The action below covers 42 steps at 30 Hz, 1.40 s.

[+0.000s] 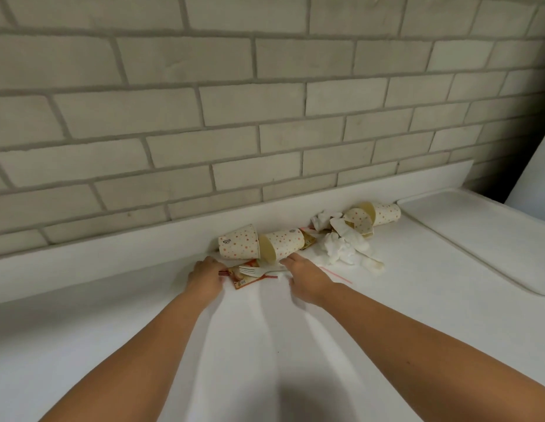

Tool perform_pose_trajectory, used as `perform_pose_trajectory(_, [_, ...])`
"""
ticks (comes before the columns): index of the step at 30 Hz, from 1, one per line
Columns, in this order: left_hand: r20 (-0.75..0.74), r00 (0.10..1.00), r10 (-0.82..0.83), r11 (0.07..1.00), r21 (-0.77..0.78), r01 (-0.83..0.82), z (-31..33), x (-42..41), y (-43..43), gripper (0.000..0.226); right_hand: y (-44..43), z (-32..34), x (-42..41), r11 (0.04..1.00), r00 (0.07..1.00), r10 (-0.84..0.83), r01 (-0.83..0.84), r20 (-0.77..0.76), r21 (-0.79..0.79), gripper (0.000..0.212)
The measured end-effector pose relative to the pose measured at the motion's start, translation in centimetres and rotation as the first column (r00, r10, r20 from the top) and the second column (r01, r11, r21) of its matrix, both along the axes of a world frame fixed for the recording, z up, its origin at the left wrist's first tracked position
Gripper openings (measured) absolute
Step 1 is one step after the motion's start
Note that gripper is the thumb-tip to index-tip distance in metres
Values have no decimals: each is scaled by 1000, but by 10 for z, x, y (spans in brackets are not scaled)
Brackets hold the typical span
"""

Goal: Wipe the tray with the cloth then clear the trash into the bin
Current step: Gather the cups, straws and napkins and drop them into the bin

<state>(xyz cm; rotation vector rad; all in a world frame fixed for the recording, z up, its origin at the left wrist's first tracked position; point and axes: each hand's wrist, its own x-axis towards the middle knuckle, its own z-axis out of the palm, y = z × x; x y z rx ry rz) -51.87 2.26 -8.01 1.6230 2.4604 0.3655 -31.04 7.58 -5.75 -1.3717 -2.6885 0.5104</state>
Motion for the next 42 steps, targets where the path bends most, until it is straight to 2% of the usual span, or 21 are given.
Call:
perform_pose_trajectory(3, [204,979,-32,996,93,13,-1,1,-3,17,11,-7,-13,1000,998,22,-22,67,-2,57])
perform_pose_trajectory(5, [327,941,-82,991,123,44,2,3,-7,20,14,-11,-17,999,993,32,-36,114,32,48])
perform_pose_trajectory(9, [282,943,-180,980,134,147,4,11,-13,22,12,-8,-24,991,975,69,-92,210,100,31])
perform_pose_trajectory(11, [250,955,-161,985,103,140,6,16,-12,18,12,-1,-27,986,963,84,-117,256,119,10])
perform_pose_trajectory(13, [241,961,-135,991,33,131,6,20,-10,3,11,3,-31,990,973,57,-85,223,116,13])
perform_pose_trajectory(14, [224,966,-130,990,-20,138,7,23,-9,10,12,3,-33,996,986,37,-50,164,74,12])
perform_pose_trajectory(17, [199,972,-127,971,-173,162,9,30,-10,27,8,-1,-41,995,999,-23,26,25,-93,27])
perform_pose_trajectory(21, [187,974,-127,941,-288,178,12,36,-14,25,-2,-7,-47,965,999,4,6,38,-261,56])
perform_pose_trajectory(25, [140,975,-172,927,-313,208,14,43,-16,26,-1,-2,-41,934,999,-42,31,-23,-356,55])
perform_pose_trajectory(28, [13,976,-215,923,-323,208,16,48,-18,14,0,0,-33,932,992,-88,49,-92,-359,49])
perform_pose_trajectory(32, [-5,984,-180,942,-290,171,12,52,-21,26,6,4,-25,951,991,-85,50,-101,-306,17])
perform_pose_trajectory(35, [47,988,-148,953,-261,155,12,53,-25,30,10,16,-19,978,998,11,-23,-63,-205,33])
perform_pose_trajectory(38, [97,989,-108,963,-237,128,15,50,-24,29,15,31,-12,988,997,60,-67,-50,-139,22])
perform_pose_trajectory(42, [96,995,-35,981,-189,52,19,40,-25,18,24,44,-6,994,985,-18,-2,-171,-111,35])
